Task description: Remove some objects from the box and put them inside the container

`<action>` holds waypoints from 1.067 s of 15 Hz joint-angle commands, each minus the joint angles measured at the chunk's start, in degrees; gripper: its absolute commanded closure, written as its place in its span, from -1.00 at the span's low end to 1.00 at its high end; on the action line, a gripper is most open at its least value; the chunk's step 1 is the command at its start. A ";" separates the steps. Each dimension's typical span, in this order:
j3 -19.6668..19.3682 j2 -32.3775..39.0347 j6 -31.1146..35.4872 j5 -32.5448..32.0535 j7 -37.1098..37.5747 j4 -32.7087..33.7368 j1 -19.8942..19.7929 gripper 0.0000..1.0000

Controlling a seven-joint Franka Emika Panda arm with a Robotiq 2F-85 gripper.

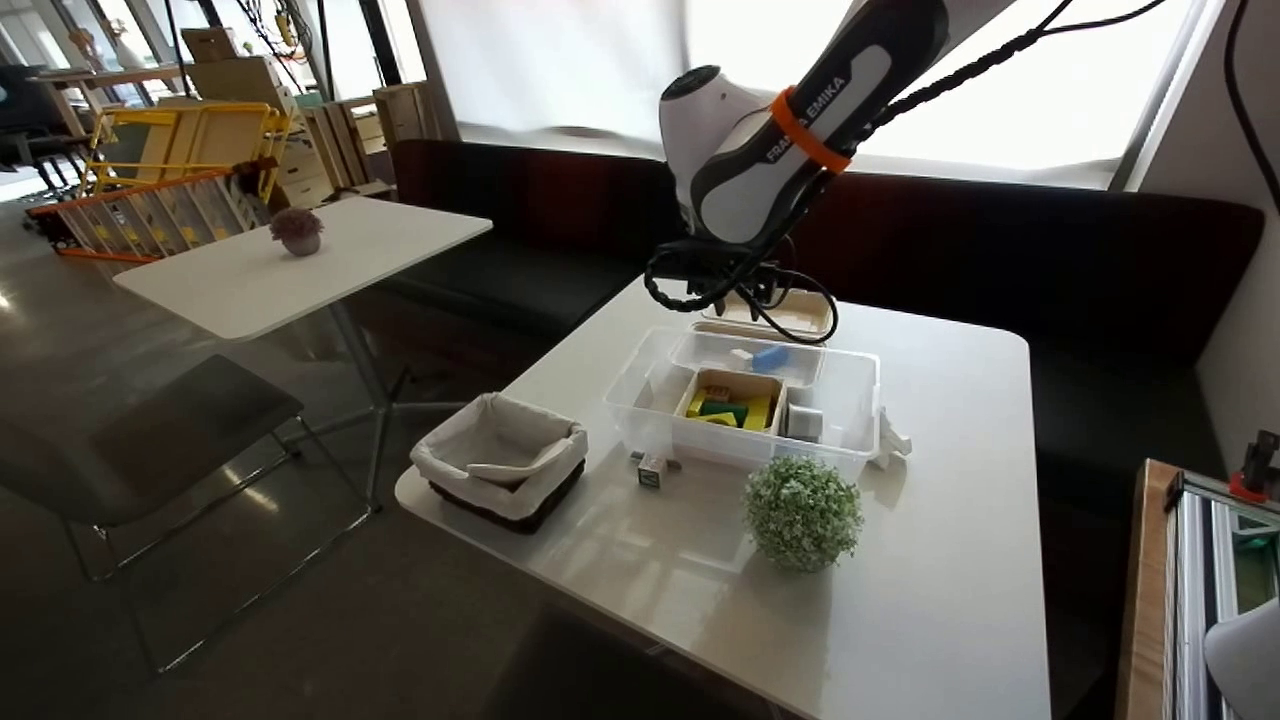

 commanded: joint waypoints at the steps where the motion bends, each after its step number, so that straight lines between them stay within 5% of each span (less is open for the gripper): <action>1: 1.01 -0.16 -0.92 2.28 -3.58 0.65 -0.38 -0.80; 3: 2.48 -1.57 -2.76 5.36 -6.92 0.06 -0.89 -1.00; 11: 5.16 -4.08 -15.80 16.38 -13.65 1.29 -1.60 -1.00; 16: 6.12 -1.95 -11.55 20.64 -22.16 -0.07 -3.73 -1.00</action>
